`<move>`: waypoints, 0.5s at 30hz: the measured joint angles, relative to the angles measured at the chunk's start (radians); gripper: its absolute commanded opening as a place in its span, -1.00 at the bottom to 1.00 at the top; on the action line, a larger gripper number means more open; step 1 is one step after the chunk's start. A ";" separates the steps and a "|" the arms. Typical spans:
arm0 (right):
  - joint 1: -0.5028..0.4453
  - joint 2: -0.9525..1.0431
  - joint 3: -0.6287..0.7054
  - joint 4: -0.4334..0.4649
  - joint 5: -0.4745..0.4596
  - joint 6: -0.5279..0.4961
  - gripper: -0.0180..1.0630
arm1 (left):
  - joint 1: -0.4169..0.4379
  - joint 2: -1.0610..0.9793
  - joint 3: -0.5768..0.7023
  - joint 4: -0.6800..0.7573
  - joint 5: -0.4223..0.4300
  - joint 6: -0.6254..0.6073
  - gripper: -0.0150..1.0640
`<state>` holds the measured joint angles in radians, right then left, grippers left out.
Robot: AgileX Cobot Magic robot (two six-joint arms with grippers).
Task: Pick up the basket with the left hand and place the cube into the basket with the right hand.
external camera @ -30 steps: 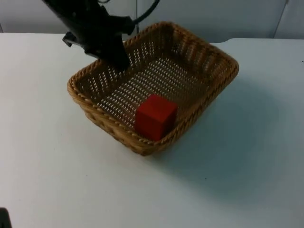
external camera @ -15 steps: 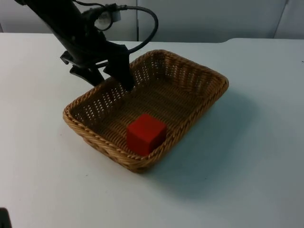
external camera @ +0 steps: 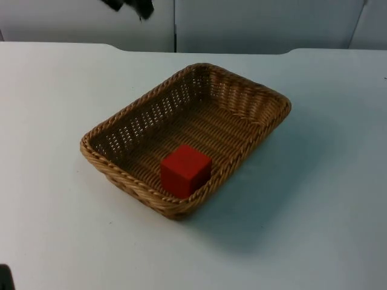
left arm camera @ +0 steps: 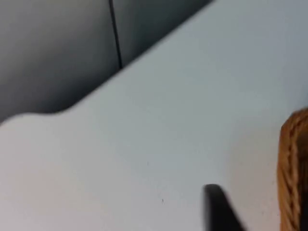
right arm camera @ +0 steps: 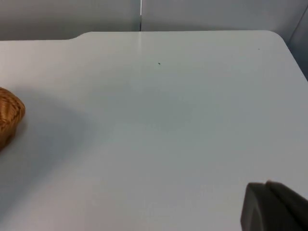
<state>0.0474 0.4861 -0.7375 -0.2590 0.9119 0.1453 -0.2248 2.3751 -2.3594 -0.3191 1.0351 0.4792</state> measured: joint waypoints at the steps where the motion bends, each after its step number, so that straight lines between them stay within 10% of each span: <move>1: 0.000 0.000 0.000 -0.002 0.000 -0.011 -0.97 | 0.000 -0.017 -0.040 0.002 0.030 -0.011 -0.96; 7: 0.000 0.000 0.000 -0.002 0.000 -0.072 -0.97 | -0.013 -0.173 -0.141 -0.015 0.156 -0.037 -0.98; 15: 0.000 0.000 0.000 -0.002 0.017 -0.085 -0.97 | -0.090 -0.400 0.116 0.023 0.173 -0.054 -0.98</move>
<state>0.0474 0.4861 -0.7375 -0.2607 0.9285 0.0603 -0.3147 1.9754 -2.2433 -0.2957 1.2083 0.4252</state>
